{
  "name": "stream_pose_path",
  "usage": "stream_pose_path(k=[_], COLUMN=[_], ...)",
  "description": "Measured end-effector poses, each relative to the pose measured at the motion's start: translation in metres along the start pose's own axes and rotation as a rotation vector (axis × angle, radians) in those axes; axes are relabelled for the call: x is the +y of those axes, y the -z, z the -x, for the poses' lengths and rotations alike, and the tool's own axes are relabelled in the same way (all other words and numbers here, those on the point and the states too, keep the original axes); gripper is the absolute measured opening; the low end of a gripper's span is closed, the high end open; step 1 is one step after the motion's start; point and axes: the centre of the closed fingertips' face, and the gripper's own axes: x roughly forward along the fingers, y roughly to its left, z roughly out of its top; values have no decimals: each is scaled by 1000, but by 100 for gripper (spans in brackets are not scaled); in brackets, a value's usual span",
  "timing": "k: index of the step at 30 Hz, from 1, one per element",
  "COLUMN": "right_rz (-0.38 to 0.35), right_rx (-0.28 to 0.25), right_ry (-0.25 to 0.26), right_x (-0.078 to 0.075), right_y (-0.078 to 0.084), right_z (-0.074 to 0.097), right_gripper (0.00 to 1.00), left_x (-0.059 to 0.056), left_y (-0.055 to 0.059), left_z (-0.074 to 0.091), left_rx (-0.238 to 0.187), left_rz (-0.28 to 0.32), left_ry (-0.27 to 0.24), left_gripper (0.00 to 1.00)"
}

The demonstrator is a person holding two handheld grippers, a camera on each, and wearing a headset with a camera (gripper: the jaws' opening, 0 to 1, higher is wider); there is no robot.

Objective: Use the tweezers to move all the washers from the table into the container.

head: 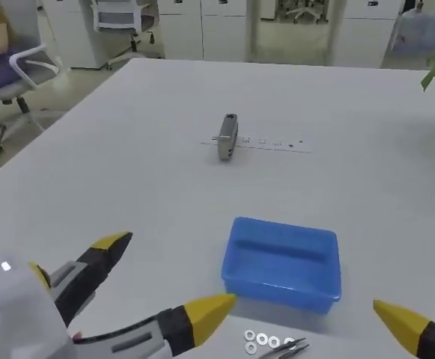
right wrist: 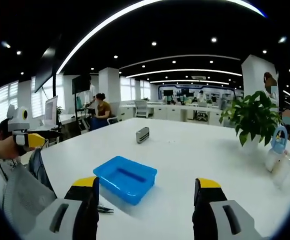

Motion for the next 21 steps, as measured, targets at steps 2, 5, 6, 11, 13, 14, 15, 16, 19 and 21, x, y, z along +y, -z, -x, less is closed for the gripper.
stream_pose_path(k=[2,5,6,11,13,14,15,16,19,21], right_rz=[8,13,12,13,14,15,15,13,5,3], right_rx=[-7,-17,-14,3,5,7,8,10,7,10], right_ry=[-6,-7,-6,0,7,12,16,20,26,27], right_x=[2,5,5,6,5,3,2,1,-1,-2], right_y=[-3,-5,-3,5,6,6,7,7,7,8], right_z=[0,0,1,6,9,10,10,11,12,12], right_gripper=[76,76,76,75,75,74,74,74,74,74], left_x=[2,2,2,-2,-4,-4,-5,-5,-6,-6], left_y=[3,6,6,7,9,9,10,11,12,13], left_z=[1,1,1,-1,-2,-2,-3,-4,-5,-6], left_rx=[6,19,21,26,30,31,33,35,40,44], left_rz=[4,8,6,-5,-3,-2,1,2,5,4], left_ry=[-5,-1,1,18,22,25,28,30,36,39], left_gripper=[95,94,94,93,92,92,92,92,92,92])
